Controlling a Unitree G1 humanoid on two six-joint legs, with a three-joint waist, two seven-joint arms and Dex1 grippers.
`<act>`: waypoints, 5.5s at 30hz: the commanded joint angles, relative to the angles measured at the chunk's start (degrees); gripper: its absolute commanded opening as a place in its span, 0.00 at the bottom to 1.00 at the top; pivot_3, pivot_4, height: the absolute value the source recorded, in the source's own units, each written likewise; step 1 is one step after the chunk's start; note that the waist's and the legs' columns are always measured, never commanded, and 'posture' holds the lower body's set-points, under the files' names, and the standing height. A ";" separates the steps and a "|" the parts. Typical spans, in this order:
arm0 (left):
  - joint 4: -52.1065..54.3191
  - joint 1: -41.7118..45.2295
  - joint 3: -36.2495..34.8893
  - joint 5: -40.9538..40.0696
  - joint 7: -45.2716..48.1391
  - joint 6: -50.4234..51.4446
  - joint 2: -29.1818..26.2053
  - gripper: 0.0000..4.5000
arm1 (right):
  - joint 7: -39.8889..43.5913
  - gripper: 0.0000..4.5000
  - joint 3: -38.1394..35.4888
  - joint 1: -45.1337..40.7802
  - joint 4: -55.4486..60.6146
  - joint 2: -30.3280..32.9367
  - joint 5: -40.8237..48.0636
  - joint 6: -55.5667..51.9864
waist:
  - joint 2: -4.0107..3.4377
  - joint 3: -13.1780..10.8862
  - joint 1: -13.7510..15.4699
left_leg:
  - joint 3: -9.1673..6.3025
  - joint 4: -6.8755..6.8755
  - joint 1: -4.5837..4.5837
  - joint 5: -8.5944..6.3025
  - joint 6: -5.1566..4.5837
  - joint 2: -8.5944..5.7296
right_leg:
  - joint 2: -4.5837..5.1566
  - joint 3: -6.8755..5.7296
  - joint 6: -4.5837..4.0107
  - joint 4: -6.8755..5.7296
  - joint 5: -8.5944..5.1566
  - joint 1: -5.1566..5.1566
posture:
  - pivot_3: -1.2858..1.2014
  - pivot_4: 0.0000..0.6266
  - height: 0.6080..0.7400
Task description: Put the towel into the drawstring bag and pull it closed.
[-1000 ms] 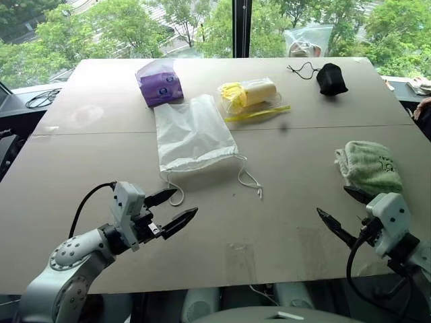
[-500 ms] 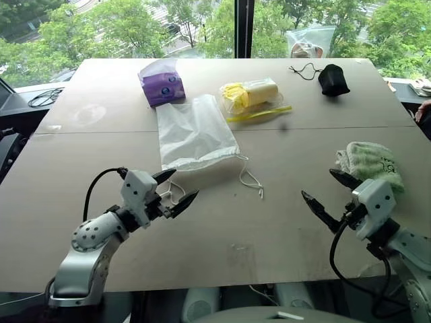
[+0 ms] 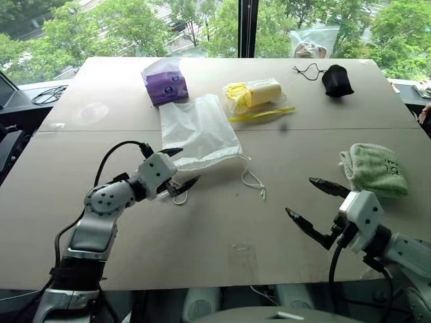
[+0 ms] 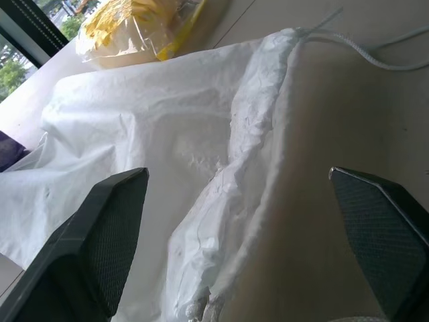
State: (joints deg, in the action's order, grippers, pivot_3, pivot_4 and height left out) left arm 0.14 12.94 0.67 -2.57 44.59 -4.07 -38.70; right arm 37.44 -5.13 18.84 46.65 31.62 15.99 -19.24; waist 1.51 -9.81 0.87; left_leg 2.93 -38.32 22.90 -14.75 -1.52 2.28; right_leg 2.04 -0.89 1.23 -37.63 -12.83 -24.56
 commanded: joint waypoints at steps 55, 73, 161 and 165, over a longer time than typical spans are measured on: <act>10.68 23.07 -12.59 -37.02 -13.50 66.81 13.33 0.00 | -6.72 0.89 1.28 -42.68 -62.73 5.60 1.75 -36.75 | 1.37 0.72 -3.41 | -0.10 -0.08 -0.88 0.00 -0.01 -0.06 | -0.25 0.34 0.12 -0.10 0.17 0.79 | 0.52 0.24 1.00; 7.19 22.91 -10.47 -36.23 -10.38 64.77 11.60 0.00 | 1.54 0.05 -2.25 -29.41 -19.25 1.76 18.74 -36.10 | 0.84 0.38 -2.75 | -0.19 0.14 -0.84 0.00 0.01 0.00 | -0.14 0.35 0.11 -0.05 0.14 0.72 | 0.52 0.24 1.00; 13.69 20.56 5.01 -33.47 6.90 55.35 7.24 0.00 | -22.36 1.00 14.08 -46.44 -37.68 -18.02 -4.88 -28.18 | 0.53 0.19 -1.61 | -0.18 -0.18 0.93 0.02 0.02 -0.08 | -0.05 0.22 -0.08 -0.29 0.30 -0.93 | 0.52 0.24 1.00; 13.67 21.49 7.94 -33.02 7.20 57.62 8.03 0.00 | -21.98 1.00 14.13 -47.62 -38.28 -18.37 -5.13 -27.87 | 0.52 0.20 -1.67 | -0.18 -0.18 0.88 0.02 0.02 -0.11 | -0.12 0.21 -0.08 -0.33 0.30 -0.93 | 0.52 0.24 1.00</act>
State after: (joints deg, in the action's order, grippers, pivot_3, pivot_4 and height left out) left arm 12.53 33.29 7.95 -35.17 51.96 52.89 -30.71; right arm 15.64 9.70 -27.86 8.06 13.12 11.54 -47.37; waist 2.03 -9.61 -0.80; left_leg 2.75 -38.50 23.78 -14.73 -1.50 2.16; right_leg 1.91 -0.69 1.14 -37.97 -12.53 -25.49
